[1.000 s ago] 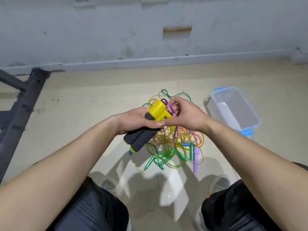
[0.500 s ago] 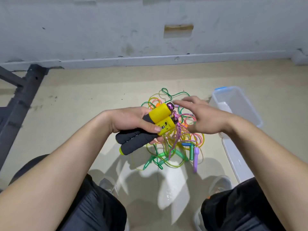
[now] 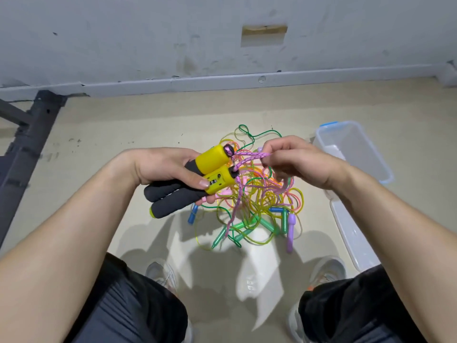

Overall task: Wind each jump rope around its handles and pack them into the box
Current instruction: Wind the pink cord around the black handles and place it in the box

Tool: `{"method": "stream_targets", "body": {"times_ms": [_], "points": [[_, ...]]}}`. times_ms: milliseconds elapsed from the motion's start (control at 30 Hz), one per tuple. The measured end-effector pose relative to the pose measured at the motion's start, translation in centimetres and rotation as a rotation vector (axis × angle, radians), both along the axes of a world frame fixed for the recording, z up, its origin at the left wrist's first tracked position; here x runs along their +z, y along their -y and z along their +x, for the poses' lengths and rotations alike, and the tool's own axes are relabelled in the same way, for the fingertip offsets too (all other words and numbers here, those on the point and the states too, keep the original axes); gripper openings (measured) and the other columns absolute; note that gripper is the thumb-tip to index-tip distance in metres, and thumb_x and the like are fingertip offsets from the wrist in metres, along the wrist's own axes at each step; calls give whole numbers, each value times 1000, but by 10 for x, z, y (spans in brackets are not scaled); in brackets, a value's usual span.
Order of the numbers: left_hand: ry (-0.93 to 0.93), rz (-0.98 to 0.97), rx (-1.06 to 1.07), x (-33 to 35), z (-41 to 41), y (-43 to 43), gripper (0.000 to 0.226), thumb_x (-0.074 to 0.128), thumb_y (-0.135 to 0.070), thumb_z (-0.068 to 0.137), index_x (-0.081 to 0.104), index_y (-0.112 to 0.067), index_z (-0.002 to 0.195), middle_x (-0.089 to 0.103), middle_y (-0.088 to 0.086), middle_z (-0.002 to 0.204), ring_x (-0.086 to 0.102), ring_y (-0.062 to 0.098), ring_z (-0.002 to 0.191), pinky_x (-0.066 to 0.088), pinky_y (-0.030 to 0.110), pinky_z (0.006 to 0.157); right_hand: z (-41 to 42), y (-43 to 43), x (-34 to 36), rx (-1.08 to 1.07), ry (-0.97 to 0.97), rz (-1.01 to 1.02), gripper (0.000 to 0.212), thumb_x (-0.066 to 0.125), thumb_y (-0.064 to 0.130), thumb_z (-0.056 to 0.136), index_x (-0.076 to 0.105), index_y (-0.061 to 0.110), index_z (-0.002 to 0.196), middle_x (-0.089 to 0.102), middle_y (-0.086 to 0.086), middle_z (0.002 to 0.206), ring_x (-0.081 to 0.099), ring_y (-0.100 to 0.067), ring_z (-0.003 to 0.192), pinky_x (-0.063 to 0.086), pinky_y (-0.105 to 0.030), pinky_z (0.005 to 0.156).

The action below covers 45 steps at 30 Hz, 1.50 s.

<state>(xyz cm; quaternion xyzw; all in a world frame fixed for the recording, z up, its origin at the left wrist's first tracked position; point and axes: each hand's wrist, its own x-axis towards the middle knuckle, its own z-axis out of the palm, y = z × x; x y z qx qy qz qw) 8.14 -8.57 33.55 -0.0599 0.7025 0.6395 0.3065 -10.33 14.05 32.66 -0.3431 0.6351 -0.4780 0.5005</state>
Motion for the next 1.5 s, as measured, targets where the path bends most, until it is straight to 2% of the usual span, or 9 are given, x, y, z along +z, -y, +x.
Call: {"method": "stream_targets", "body": {"times_ms": [233,367,500,633,767,900,1067,1233,1500], "points": [[-1,-267,93,-22,-1,-5,29,79,-28,83,68,-10,103,75,10,102,71,25,90,56,39,87,5,2,9,-68,-89,-47,24,58,15,98,66,11,75,46,12,50,36,-7,48,28,-24,51],[-22,-314,169,-31,-7,-18,9,74,-8,90,67,-8,96,70,-10,73,63,6,64,45,15,59,14,9,17,-53,-141,-82,26,63,19,98,70,19,73,45,3,56,34,-13,52,27,-28,51],[-49,-280,213,-38,-9,-27,38,84,-8,79,67,-17,111,75,-2,106,67,7,98,50,20,86,23,15,25,42,-260,-57,28,63,22,99,71,21,72,46,4,56,32,-24,59,23,-33,53],[-319,-271,388,-24,-18,-47,68,86,-9,77,54,-28,135,62,-14,133,51,0,130,38,13,99,22,17,30,101,-323,-7,21,58,12,101,70,8,84,58,17,54,47,3,50,34,-11,55],[-376,36,497,-19,-21,-65,41,72,-3,83,62,-9,123,73,3,112,68,14,106,52,24,90,14,15,28,89,-375,10,22,65,19,98,74,12,79,61,8,63,45,-6,60,34,-22,57],[-335,18,537,-27,-24,-72,25,59,-2,98,61,3,123,76,10,102,71,13,90,51,22,81,9,12,27,58,-479,-18,17,74,23,91,77,10,81,64,3,60,48,-6,57,36,-23,56],[-288,-52,355,-32,-25,-80,22,54,-22,102,72,-12,96,74,1,104,66,12,95,48,24,86,9,11,22,-61,-380,-86,10,80,8,84,71,4,82,65,-4,62,52,-10,54,40,-20,53],[-252,110,309,-26,-25,-86,28,49,-24,100,64,-4,111,75,10,103,69,20,96,52,26,85,3,9,18,-142,-194,-148,15,72,-1,87,67,9,78,66,4,58,59,-5,54,44,-15,55],[-210,244,279,-26,-23,-85,21,48,-18,99,64,-5,104,73,9,96,63,29,99,49,39,92,-8,4,10,-241,-84,-173,15,78,19,75,65,13,77,66,7,57,56,-4,53,39,-22,58]]}}
